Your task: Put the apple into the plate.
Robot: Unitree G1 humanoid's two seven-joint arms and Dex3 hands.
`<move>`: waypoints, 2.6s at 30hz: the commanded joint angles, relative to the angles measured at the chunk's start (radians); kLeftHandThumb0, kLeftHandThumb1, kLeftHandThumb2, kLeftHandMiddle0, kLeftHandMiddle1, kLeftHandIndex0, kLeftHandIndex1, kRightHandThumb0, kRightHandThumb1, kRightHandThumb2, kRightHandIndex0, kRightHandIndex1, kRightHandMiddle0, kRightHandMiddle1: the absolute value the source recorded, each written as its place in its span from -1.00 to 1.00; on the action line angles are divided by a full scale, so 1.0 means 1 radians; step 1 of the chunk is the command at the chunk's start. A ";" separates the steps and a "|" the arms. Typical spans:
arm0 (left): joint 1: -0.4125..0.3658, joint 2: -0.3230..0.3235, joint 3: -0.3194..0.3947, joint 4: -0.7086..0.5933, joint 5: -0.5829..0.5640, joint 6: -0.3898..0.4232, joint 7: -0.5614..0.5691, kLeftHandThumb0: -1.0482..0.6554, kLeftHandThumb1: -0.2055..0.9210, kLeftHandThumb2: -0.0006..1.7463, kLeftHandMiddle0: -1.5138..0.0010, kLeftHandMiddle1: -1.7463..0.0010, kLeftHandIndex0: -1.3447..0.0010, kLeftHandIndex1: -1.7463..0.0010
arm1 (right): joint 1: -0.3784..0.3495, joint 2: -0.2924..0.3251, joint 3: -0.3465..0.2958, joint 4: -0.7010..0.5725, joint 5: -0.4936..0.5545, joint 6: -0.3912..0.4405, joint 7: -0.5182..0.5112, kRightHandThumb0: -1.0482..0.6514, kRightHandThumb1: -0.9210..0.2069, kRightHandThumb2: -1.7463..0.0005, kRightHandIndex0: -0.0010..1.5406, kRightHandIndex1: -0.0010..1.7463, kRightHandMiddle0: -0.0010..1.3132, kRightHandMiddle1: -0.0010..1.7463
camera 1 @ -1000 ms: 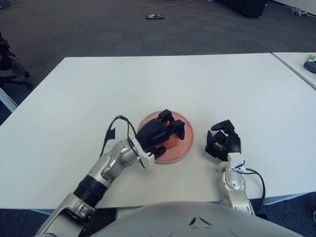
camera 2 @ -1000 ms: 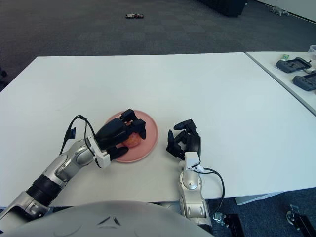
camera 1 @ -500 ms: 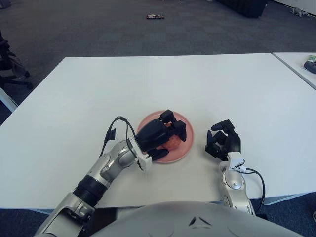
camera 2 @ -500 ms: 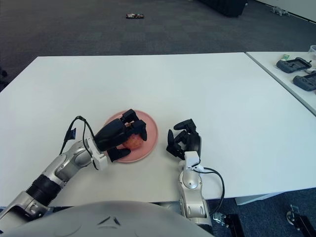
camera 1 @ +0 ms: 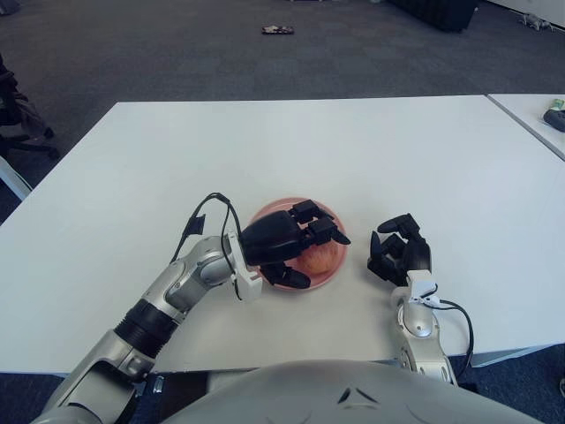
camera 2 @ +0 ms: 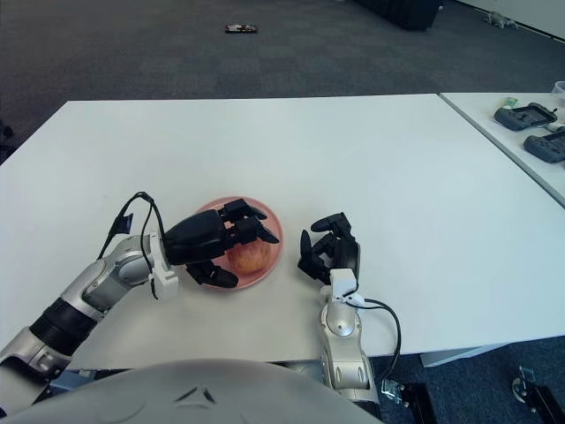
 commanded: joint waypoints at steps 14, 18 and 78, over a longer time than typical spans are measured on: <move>0.045 -0.010 0.125 0.005 -0.042 -0.038 0.099 -1.00 1.00 -0.39 1.00 1.00 1.00 0.86 | 0.010 0.013 0.003 -0.001 0.013 0.022 0.012 -0.24 -0.42 -0.12 -0.04 0.99 -0.39 1.00; 0.045 -0.008 0.153 0.021 -0.069 -0.043 0.104 -1.00 1.00 -0.43 1.00 1.00 1.00 0.93 | 0.007 0.007 0.004 0.012 0.016 -0.006 0.019 -0.24 -0.40 -0.13 0.02 1.00 -0.38 1.00; 0.256 -0.495 0.546 0.332 -0.429 0.291 0.554 -0.21 0.68 -0.11 0.32 -0.80 0.55 -1.00 | 0.008 0.010 0.003 0.047 0.010 -0.072 0.023 -0.26 -0.28 -0.23 0.09 0.95 -0.31 1.00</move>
